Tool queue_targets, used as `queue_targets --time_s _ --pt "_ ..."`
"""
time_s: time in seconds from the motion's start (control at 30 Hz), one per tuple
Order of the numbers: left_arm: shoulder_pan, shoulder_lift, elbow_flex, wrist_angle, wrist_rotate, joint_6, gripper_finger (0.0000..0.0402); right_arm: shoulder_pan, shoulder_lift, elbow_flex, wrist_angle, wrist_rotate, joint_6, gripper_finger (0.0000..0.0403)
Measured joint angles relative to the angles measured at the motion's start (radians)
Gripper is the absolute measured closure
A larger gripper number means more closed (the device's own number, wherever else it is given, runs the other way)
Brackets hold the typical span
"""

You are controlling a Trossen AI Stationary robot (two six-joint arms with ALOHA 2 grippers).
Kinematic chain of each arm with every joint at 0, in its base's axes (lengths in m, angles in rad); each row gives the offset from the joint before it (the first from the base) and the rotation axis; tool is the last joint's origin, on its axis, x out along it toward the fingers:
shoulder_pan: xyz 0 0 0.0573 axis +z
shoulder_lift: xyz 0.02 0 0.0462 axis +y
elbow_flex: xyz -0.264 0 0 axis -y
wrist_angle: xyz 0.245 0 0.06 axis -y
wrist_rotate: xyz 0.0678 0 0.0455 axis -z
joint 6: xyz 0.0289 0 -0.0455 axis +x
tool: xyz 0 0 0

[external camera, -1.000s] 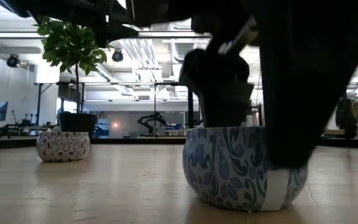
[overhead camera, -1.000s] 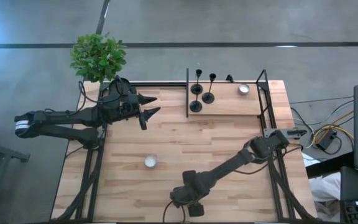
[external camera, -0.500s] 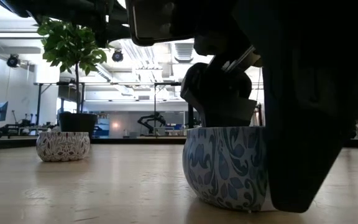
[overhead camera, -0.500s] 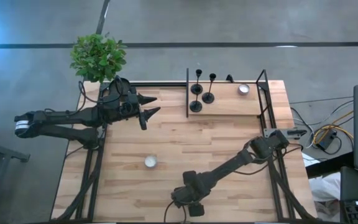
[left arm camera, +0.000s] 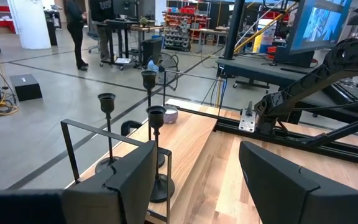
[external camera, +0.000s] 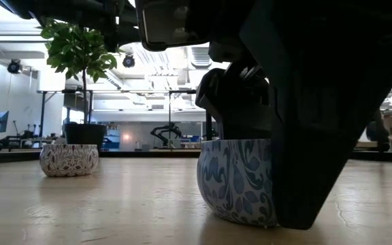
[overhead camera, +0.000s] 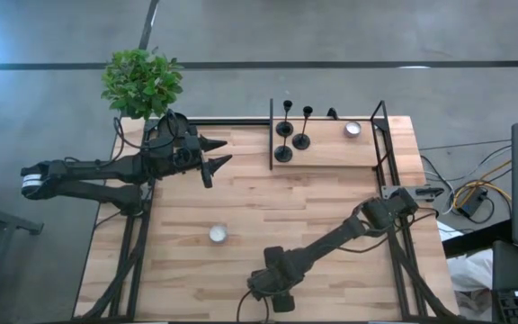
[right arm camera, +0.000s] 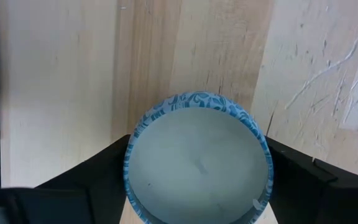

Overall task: Pick & Place candle stick holders
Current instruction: Put the bottom blue scented candle on the shelf

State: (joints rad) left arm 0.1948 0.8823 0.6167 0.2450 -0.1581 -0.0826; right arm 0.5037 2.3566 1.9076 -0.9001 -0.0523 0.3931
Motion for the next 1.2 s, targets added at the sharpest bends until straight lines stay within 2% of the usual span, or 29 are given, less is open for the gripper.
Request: queue_targets --time_s 0.63,0.93,1.2 --pt "0.000 0.000 0.000 0.000 0.000 0.000 0.0165 -0.005 -0.010 0.000 -0.018 0.003 0.019 0.0112" --pt "0.000 0.000 0.000 0.000 0.000 0.000 0.0165 -0.026 -0.017 -0.002 -0.091 0.003 0.033 0.0112" --pt "0.000 0.000 0.000 0.000 0.000 0.000 0.0165 -0.062 -0.124 -0.093 -0.085 0.035 0.082 0.0112"
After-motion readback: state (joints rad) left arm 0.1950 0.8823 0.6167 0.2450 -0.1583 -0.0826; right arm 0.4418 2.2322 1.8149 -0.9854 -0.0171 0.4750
